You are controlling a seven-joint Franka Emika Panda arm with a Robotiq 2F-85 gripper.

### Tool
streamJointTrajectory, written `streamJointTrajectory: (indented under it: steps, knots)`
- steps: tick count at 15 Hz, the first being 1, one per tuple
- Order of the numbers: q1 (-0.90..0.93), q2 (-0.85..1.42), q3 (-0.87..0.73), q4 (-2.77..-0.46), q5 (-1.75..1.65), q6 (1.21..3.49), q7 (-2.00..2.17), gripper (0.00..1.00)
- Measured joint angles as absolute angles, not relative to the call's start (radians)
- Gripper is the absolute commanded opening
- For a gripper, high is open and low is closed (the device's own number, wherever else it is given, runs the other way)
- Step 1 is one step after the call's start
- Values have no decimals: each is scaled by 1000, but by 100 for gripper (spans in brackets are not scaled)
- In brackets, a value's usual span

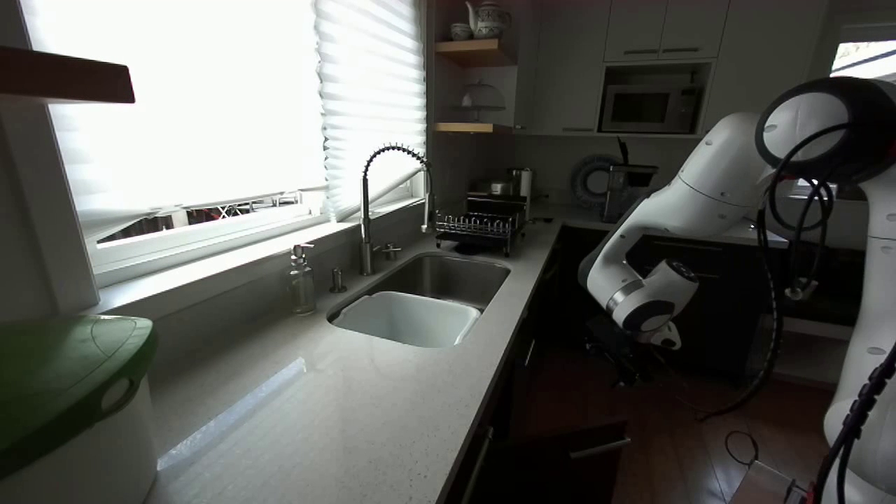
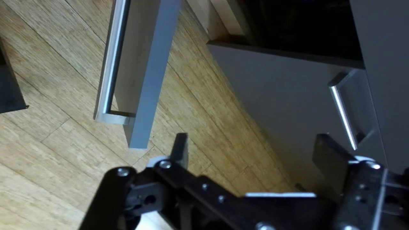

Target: Open the cupboard door

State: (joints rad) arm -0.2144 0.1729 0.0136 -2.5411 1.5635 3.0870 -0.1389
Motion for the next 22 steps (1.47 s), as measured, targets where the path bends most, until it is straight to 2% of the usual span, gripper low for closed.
streamJointTrajectory:
  steps: [1, 7, 10, 11, 16, 22]
  knots:
    - [-238, 183, -5, -2534, 1539, 3018, -188, 74]
    - [-322, 334, -70, -2437, 1310, 2749, -368, 26]
    - [-329, 422, -85, -2368, 1157, 2670, -385, 4]
    - [-329, 448, -89, -2346, 1102, 2648, -385, 0]
    - [-321, 552, -119, -2248, 816, 2514, -376, 0]
    - [-335, 614, -137, -2140, 494, 2247, -356, 0]
